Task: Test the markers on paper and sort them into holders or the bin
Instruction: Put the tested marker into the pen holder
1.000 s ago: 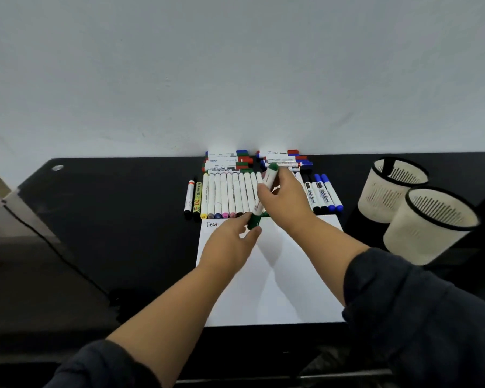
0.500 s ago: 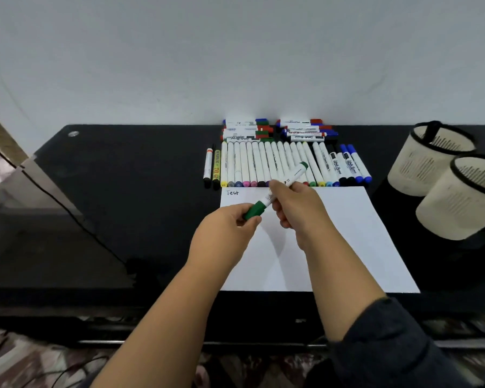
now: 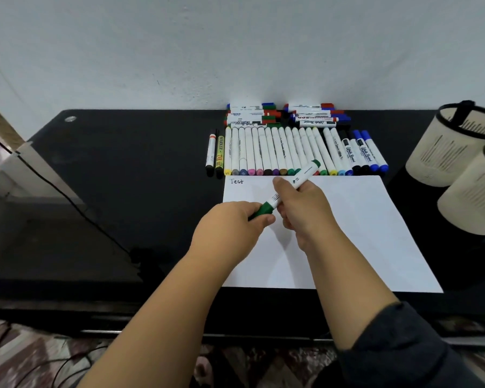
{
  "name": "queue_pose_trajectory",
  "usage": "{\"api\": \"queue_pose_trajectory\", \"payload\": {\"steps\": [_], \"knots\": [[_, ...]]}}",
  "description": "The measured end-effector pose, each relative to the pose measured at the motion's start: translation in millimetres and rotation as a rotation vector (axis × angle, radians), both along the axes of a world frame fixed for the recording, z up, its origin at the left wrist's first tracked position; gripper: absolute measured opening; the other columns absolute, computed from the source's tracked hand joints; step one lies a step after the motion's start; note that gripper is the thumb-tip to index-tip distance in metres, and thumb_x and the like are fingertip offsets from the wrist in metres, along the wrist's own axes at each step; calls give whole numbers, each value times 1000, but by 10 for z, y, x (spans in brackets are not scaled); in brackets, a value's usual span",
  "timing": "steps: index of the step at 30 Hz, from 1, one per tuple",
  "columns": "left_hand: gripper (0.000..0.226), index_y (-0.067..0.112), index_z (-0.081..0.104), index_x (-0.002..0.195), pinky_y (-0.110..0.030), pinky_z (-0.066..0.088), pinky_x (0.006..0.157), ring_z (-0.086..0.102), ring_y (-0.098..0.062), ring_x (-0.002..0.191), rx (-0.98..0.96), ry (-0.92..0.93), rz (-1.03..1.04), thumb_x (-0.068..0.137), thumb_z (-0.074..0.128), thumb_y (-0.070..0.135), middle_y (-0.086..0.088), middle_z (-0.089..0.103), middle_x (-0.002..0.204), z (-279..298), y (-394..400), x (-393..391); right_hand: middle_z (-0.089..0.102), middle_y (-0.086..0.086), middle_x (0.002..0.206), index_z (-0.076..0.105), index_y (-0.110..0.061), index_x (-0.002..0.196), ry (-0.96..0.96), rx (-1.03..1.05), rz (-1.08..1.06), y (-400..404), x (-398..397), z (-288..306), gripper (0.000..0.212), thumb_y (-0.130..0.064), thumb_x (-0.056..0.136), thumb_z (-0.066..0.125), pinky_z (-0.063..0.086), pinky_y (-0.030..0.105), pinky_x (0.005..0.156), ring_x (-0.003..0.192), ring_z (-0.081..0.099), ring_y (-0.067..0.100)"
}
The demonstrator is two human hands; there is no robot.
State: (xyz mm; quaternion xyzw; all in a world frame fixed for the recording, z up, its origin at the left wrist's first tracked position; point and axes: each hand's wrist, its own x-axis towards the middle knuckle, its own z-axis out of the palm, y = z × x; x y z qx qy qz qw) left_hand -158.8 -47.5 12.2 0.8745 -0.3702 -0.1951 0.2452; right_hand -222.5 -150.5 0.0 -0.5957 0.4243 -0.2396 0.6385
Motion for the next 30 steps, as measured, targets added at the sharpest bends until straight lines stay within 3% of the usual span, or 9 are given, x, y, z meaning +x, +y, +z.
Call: {"api": "queue_pose_trajectory", "payload": {"steps": [6,10,14,18,23,30], "knots": [[23,27,69,104,-37,51,84,64,-18,92,-75,244,50,90,58,41,1,70,92,30,41,25,41,0,53,46,-14,67,32,-37,-8,24,11,-1,26,-23,91,53,27,26,48,45,30,12],[11,34,64,79,-29,50,80,65,-11,87,-127,329,61,89,60,38,6,71,85,10,66,42,37,-1,52,42,-14,65,41,-27,12,37,9,-3,27,-21,91,51,26,26,47,45,28,13],[15,23,71,95,-23,49,74,61,7,63,-215,422,68,89,61,33,13,68,70,-29,97,55,38,1,55,43,-14,67,34,-12,14,50,18,2,25,-20,90,50,26,26,47,46,28,14],[24,26,68,109,-20,45,70,62,-6,84,-144,271,96,93,54,38,15,66,81,-4,98,17,41,2,57,44,-13,68,29,-7,-31,81,69,-4,23,-19,90,50,27,27,48,47,29,14],[36,27,60,123,-24,44,65,59,-12,85,-38,-18,39,95,45,44,7,67,97,3,99,-34,43,1,58,44,-13,68,49,-31,-69,97,119,-2,23,-19,89,49,30,27,47,48,32,14],[25,19,70,106,-20,45,73,62,-5,80,-189,363,153,91,57,35,11,67,77,10,134,42,38,3,58,41,-13,67,27,11,-28,107,157,-26,23,-17,88,49,26,27,48,48,28,15]]}}
